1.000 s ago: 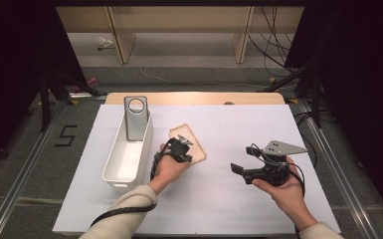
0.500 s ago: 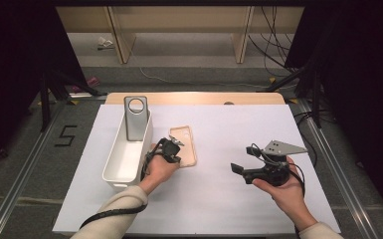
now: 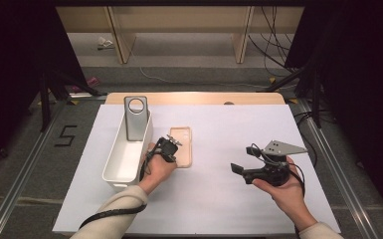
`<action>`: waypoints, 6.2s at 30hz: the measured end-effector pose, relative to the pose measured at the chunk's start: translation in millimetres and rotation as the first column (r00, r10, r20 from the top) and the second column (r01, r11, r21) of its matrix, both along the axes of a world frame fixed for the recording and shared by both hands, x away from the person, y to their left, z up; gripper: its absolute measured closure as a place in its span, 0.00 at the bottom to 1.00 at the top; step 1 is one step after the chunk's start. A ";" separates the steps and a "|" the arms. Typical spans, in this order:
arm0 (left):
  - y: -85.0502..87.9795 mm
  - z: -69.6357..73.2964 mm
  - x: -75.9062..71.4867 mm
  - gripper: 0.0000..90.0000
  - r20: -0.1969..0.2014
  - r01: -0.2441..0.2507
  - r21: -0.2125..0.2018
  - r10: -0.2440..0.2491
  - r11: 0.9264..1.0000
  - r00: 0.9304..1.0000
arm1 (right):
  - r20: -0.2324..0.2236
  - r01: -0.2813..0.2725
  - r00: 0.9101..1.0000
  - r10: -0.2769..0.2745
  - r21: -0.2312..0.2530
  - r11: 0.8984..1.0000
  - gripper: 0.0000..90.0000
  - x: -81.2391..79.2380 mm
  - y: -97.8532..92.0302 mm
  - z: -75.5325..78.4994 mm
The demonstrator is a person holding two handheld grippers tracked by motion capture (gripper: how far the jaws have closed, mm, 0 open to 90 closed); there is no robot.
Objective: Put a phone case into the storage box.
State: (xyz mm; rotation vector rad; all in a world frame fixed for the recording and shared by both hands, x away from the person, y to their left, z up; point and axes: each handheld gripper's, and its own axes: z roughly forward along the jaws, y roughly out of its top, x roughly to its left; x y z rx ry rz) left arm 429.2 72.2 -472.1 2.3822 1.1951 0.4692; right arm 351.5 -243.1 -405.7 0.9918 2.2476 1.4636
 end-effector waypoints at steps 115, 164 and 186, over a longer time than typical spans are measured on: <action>-31.9 10.7 7.1 0.41 -0.153 0.659 0.502 -0.693 0.560 0.705 | -0.008 -0.007 1.000 0.007 0.000 1.000 0.18 0.3 1.7 -1.1; -33.2 9.2 0.0 0.90 -0.245 0.743 0.443 -0.730 0.501 0.638 | -0.015 -0.019 1.000 0.019 -0.001 1.000 0.18 0.6 2.9 -2.2; -34.0 9.7 1.2 0.92 -0.256 0.755 0.444 -0.739 0.482 0.623 | -0.016 -0.020 1.000 0.020 0.000 1.000 0.18 0.5 3.2 -2.2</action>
